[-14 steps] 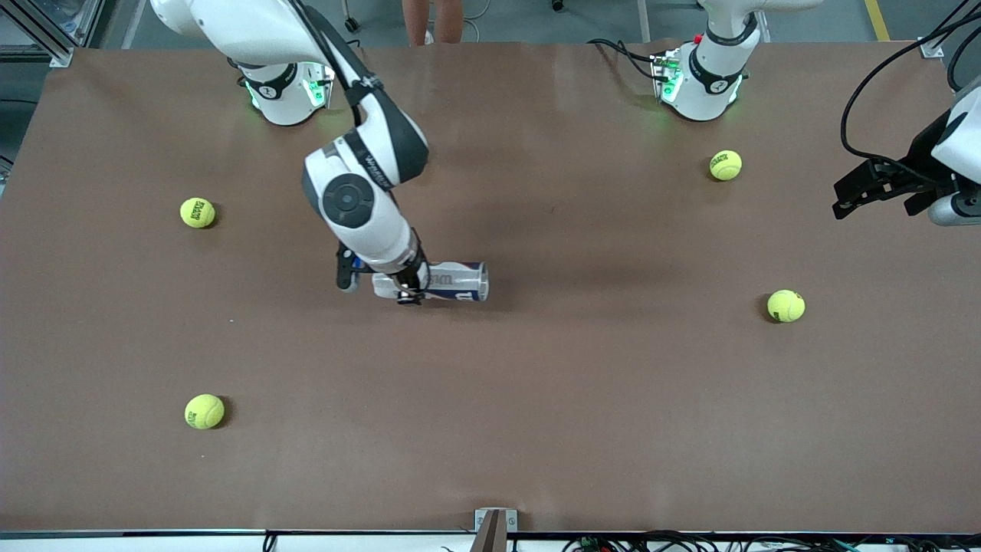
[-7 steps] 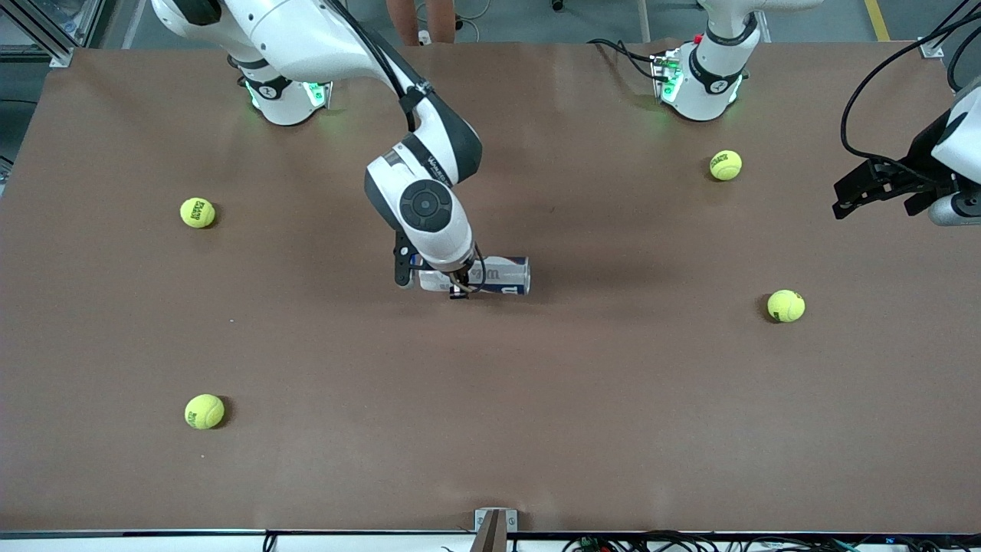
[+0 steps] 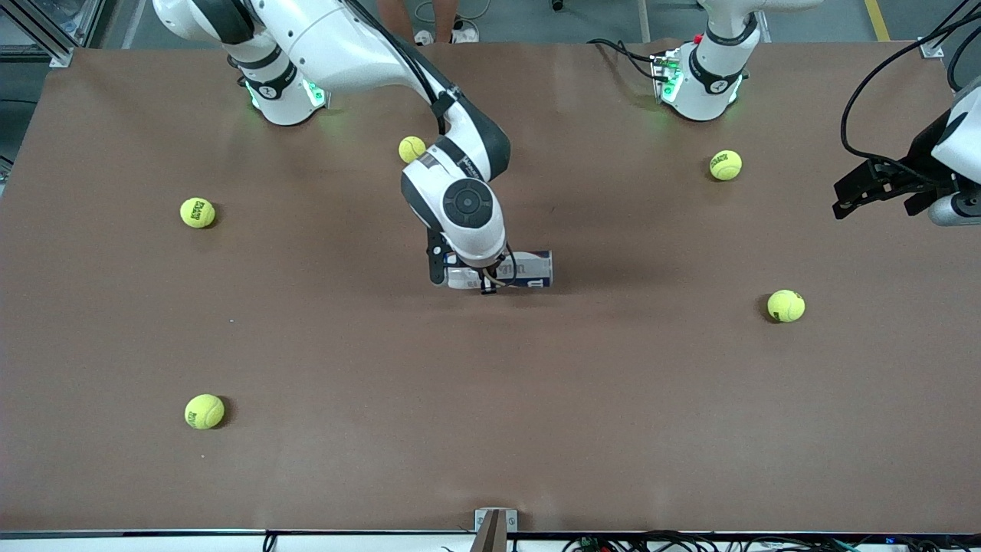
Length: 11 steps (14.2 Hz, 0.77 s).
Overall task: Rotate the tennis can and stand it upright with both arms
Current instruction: 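Lift and carry the can with the right gripper toward the table middle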
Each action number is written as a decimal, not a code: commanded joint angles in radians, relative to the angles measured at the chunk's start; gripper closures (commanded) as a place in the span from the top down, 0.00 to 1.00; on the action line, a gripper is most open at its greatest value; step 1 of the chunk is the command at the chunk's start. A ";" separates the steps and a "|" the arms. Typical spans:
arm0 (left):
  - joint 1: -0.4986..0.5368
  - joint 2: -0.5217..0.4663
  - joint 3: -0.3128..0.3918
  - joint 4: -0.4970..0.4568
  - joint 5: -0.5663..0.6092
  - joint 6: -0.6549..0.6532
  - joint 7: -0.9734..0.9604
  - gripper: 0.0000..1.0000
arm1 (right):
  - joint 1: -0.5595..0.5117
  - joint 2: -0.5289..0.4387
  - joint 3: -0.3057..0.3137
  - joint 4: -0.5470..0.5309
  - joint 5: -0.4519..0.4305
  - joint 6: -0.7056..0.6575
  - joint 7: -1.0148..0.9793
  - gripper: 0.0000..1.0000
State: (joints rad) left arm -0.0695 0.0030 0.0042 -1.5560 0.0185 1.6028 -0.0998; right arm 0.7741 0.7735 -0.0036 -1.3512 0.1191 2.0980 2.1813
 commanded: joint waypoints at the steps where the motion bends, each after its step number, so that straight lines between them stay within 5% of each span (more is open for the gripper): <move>1: 0.000 -0.011 0.000 0.001 0.011 -0.012 0.009 1.00 | 0.037 0.075 -0.018 0.096 -0.025 -0.009 0.021 0.67; 11: 0.000 -0.011 -0.001 -0.001 0.011 -0.012 0.008 1.00 | 0.093 0.208 -0.033 0.201 -0.055 0.063 0.072 0.68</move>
State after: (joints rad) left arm -0.0695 0.0030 0.0041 -1.5560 0.0185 1.6028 -0.0997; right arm 0.8491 0.9453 -0.0231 -1.1999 0.0857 2.1642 2.2230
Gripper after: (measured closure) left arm 0.000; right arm 0.326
